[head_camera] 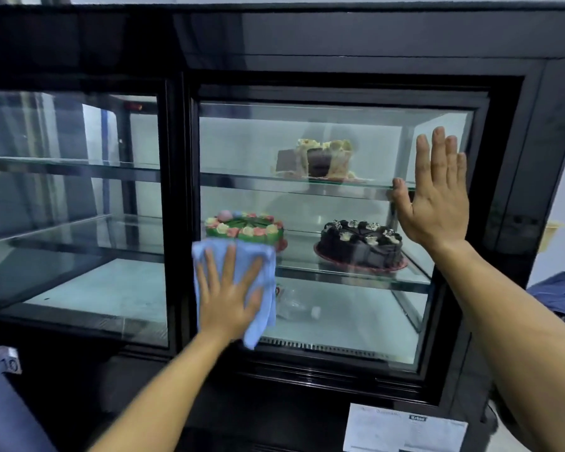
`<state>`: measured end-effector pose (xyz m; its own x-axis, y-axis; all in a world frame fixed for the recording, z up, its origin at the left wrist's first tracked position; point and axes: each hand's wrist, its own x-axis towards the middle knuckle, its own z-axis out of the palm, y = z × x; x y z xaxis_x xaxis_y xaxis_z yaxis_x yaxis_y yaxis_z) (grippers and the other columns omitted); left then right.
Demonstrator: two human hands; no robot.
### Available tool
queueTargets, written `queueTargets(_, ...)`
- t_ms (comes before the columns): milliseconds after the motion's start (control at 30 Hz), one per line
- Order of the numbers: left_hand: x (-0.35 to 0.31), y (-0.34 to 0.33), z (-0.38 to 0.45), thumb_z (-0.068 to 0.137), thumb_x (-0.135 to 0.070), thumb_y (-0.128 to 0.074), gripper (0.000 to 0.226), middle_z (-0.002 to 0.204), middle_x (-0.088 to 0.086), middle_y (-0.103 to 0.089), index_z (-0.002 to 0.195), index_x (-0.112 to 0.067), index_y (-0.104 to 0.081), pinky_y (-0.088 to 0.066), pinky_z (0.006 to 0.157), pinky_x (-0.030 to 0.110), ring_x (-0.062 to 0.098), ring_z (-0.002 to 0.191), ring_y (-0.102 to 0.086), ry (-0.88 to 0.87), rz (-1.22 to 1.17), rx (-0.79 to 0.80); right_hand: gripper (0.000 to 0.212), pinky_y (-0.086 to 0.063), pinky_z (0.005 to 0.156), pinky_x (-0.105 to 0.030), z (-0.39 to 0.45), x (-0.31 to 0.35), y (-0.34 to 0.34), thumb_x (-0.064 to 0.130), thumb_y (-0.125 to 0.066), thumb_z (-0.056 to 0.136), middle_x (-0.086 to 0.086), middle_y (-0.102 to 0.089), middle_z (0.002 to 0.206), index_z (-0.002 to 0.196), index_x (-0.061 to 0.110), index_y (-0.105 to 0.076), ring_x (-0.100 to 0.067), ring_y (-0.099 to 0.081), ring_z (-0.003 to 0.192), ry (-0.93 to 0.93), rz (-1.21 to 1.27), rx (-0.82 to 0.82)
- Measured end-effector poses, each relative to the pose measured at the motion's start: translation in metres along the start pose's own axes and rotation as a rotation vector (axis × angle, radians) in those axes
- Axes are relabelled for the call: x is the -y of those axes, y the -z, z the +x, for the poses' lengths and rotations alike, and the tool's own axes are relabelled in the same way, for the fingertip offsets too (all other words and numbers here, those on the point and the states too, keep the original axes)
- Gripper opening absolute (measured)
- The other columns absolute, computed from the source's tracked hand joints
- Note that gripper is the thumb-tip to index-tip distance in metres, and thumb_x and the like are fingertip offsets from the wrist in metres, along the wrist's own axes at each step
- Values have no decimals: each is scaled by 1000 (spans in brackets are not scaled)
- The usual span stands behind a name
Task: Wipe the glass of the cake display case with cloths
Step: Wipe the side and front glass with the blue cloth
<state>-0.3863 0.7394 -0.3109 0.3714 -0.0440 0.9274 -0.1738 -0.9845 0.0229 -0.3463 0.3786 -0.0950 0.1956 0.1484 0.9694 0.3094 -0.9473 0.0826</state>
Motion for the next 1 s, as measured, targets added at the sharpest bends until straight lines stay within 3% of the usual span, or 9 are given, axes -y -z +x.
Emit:
queueTargets(67, 0, -9, -84, 108, -62, -21, 58, 174, 8, 2, 163, -45, -14, -16, 114, 72, 50, 156, 8, 34, -21, 159, 72, 3, 130, -45, -1, 0, 1, 46, -27, 106, -16, -1, 172, 165, 10, -7, -33, 1, 159, 2, -7, -4)
queueTargets(167, 6, -8, -60, 107, -63, -20, 59, 174, 6, 5, 163, -49, -9, -10, 115, 73, 51, 155, 11, -18, -3, 214, 72, 4, 130, -44, -1, 1, 1, 46, -27, 106, -17, -2, 172, 165, 10, -7, -33, 1, 159, 7, -10, -8)
queueTargets(300, 3, 25, 110, 105, -62, -31, 58, 172, 7, -15, 160, -45, -27, -9, 120, 74, 56, 153, -5, -133, 40, -87, 71, 5, 130, -43, -1, 1, 1, 44, -28, 106, -15, -1, 172, 165, 11, -6, -32, 2, 159, -9, 8, -14)
queueTargets(467, -44, 60, 220, 108, -58, -28, 59, 173, 10, -13, 164, -39, -22, -4, 125, 65, 51, 156, -4, 266, 32, -282, 71, 3, 130, -44, -2, 0, -1, 44, -29, 106, -16, -4, 172, 165, 10, -8, -34, 0, 159, 2, 1, -33)
queueTargets(533, -65, 40, 187, 107, -56, -35, 57, 172, 12, -18, 161, -40, -30, -4, 124, 68, 54, 155, -6, 39, 58, -216, 71, 2, 130, -46, -1, -2, -2, 44, -29, 107, -17, -5, 172, 165, 9, -9, -34, -2, 159, 6, -6, -44)
queueTargets(667, -51, -11, 43, 100, -53, -57, 57, 167, 6, -32, 155, -44, -43, -4, 125, 67, 49, 156, -12, -809, 124, 38, 70, 2, 130, -45, -2, -3, -3, 44, -30, 107, -17, -5, 172, 165, 9, -9, -34, -2, 159, 17, -6, -45)
queueTargets(833, 6, 0, 48, 100, -57, -55, 63, 169, -3, -29, 158, -42, -37, 0, 128, 57, 31, 158, -22, -1343, 213, 209, 70, 4, 130, -44, -2, -3, -1, 44, -30, 107, -16, -3, 172, 165, 10, -7, -34, 0, 159, 25, -3, -25)
queueTargets(900, 14, 24, 108, 102, -54, -50, 58, 168, 0, -30, 157, -40, -38, -6, 128, 59, 34, 157, -22, -1294, 191, 178, 70, 3, 130, -45, -1, -3, -1, 43, -31, 107, -16, -4, 172, 165, 10, -8, -34, -1, 159, 28, 1, -27)
queueTargets(1000, 2, 65, 212, 105, -53, -44, 55, 167, 9, -32, 157, -38, -40, -12, 124, 67, 50, 152, -24, -782, 199, -60, 70, 1, 130, -46, -2, -3, -1, 41, -33, 107, -18, -5, 172, 165, 9, -9, -35, -2, 159, 27, -11, -45)
